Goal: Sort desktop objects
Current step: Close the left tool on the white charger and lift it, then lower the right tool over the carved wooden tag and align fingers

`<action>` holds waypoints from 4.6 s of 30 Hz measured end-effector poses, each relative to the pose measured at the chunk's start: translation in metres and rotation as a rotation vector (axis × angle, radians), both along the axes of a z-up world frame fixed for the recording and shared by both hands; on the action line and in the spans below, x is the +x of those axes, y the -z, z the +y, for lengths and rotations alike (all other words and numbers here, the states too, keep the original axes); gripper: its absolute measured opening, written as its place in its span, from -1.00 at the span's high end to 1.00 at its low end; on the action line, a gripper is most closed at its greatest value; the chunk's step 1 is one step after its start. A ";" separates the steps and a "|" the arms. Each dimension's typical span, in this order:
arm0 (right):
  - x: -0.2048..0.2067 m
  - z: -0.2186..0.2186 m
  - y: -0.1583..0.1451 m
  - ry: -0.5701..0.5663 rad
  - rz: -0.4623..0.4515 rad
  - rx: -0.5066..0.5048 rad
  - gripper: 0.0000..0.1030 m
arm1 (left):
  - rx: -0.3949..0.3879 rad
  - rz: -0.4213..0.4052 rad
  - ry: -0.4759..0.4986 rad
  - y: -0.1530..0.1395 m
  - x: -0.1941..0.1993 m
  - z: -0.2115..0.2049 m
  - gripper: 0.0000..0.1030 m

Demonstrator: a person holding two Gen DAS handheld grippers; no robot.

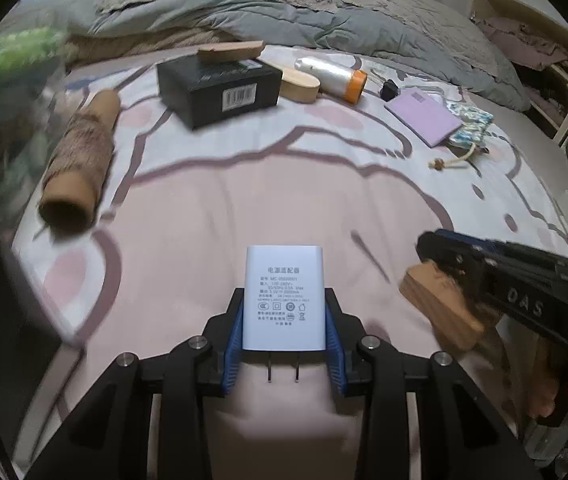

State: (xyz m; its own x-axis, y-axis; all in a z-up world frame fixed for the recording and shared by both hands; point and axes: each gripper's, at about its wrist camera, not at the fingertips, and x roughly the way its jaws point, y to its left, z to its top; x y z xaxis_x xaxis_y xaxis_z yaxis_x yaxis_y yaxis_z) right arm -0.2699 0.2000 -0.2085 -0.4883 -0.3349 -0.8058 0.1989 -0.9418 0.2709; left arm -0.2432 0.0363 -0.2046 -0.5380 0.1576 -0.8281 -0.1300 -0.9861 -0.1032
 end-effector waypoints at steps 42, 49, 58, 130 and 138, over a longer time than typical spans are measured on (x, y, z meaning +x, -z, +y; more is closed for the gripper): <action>0.104 0.018 -0.004 0.208 -0.101 -0.104 0.72 | -0.096 -0.036 -0.197 -0.005 0.030 -0.051 -0.20; 0.083 0.018 -0.002 0.169 -0.078 -0.057 0.73 | -0.046 -0.061 -0.225 -0.008 0.027 -0.065 -0.20; 0.066 0.018 0.002 0.154 -0.058 -0.039 0.73 | 0.087 -0.108 -0.245 -0.018 0.039 -0.075 -0.21; 0.015 -0.028 -0.001 0.014 0.039 0.139 -1.00 | -0.076 -0.049 -0.015 0.002 0.014 -0.036 -0.98; 0.021 -0.029 0.008 0.009 0.059 0.155 -1.00 | -0.107 0.010 0.028 -0.008 0.006 -0.034 -0.92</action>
State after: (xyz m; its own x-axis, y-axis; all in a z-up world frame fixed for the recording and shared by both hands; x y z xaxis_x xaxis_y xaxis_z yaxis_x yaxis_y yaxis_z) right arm -0.2485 0.1711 -0.2166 -0.5392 -0.2039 -0.8171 0.2014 -0.9733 0.1100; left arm -0.2375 0.0027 -0.1965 -0.5428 0.0834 -0.8357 -0.1584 -0.9874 0.0043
